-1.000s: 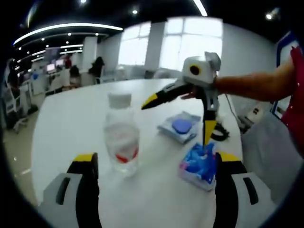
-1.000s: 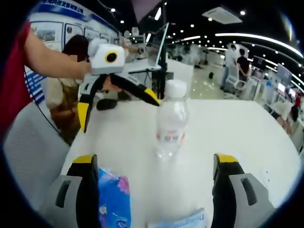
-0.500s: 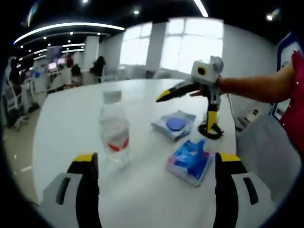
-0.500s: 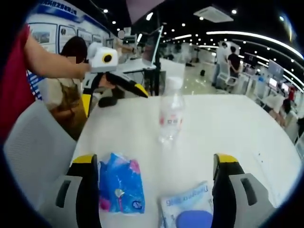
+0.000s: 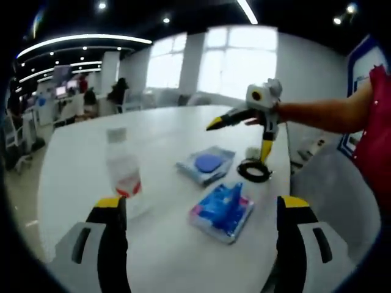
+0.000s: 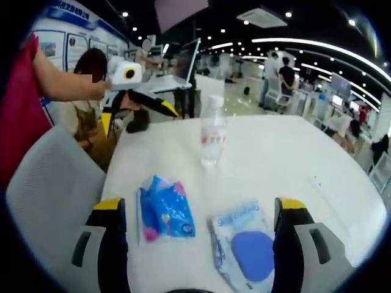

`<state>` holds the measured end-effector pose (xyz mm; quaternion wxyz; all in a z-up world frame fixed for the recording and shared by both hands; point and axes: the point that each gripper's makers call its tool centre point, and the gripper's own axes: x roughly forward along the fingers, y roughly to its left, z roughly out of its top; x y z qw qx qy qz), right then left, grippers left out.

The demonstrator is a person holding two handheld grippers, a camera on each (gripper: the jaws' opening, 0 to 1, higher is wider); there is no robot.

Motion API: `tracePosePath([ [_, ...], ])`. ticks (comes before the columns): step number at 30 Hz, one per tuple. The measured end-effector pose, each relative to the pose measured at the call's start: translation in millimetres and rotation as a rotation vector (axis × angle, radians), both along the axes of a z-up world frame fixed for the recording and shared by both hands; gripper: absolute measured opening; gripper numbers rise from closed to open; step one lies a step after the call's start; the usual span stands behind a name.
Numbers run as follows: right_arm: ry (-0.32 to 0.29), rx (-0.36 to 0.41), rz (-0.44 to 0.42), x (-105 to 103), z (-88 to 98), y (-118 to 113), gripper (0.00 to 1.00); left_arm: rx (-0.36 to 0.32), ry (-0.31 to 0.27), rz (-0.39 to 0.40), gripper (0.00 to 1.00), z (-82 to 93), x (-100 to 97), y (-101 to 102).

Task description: Arrange the tabletop items into an orderly group along one side of the table until the central work area is clear of visible clutter.

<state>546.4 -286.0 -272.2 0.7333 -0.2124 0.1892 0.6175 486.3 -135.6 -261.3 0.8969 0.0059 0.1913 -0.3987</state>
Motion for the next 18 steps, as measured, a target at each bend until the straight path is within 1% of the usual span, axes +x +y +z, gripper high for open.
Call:
tracePosePath([
  [2, -0.005, 0.001, -0.017, -3, 1.9, -11, 0.99, -0.004, -0.005, -0.007, 0.99, 2.5, -0.6, -6],
  [7, -0.008, 0.001, -0.06, -12, 2.0, -37, 0.99, -0.008, -0.016, -0.048, 0.99, 7.2, -3.6, -27],
  [9, -0.006, -0.005, -0.077, -17, 0.8, -49, 0.98, -0.006, -0.019, -0.066, 0.99, 7.9, -4.6, -36],
  [18, -0.003, 0.004, -0.158, -31, 0.9, -93, 0.98, -0.011, -0.011, -0.129, 0.99, 6.3, -6.8, -70],
])
